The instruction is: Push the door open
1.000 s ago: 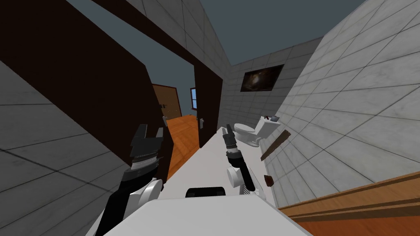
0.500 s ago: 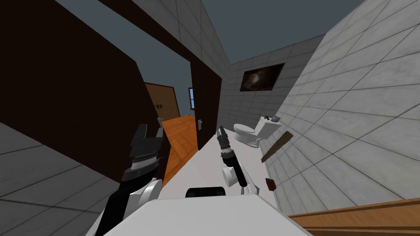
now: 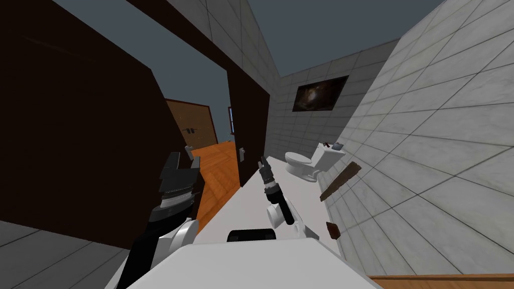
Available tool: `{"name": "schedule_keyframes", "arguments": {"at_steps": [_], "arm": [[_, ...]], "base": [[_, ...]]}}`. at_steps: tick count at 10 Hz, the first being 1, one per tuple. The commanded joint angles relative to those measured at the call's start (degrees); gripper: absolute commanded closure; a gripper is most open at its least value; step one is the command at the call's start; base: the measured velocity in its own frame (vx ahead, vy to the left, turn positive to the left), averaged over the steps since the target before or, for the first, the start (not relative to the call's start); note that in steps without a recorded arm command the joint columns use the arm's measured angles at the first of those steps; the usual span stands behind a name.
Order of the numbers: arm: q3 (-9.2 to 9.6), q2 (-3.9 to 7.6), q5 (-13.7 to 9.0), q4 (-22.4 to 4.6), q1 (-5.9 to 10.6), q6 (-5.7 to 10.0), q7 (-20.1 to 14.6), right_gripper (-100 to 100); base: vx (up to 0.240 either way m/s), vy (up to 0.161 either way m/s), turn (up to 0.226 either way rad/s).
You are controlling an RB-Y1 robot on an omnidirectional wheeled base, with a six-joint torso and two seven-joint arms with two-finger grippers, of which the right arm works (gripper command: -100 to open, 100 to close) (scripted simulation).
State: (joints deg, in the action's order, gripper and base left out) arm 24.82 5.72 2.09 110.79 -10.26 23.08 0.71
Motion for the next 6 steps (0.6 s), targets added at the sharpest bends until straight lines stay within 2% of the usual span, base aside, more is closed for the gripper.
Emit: {"name": "schedule_keyframes", "arguments": {"at_steps": [1, 3, 5, 6], "arm": [[1.45, 0.12, -0.3, -2.36, 1.34, 0.02, -0.69, -100], [2.93, 0.22, -0.56, -4.26, 2.5, -0.13, -1.28, -100], [5.91, 0.42, -1.09, -8.06, 4.82, -0.43, -2.47, -100], [6.65, 0.47, -1.22, -9.01, 5.4, -0.5, -2.77, -100]], "base": [[0.144, -0.016, -0.045], [0.115, -0.006, -0.028], [0.17, -0.029, -0.057], [0.17, -0.063, -0.047]]}}
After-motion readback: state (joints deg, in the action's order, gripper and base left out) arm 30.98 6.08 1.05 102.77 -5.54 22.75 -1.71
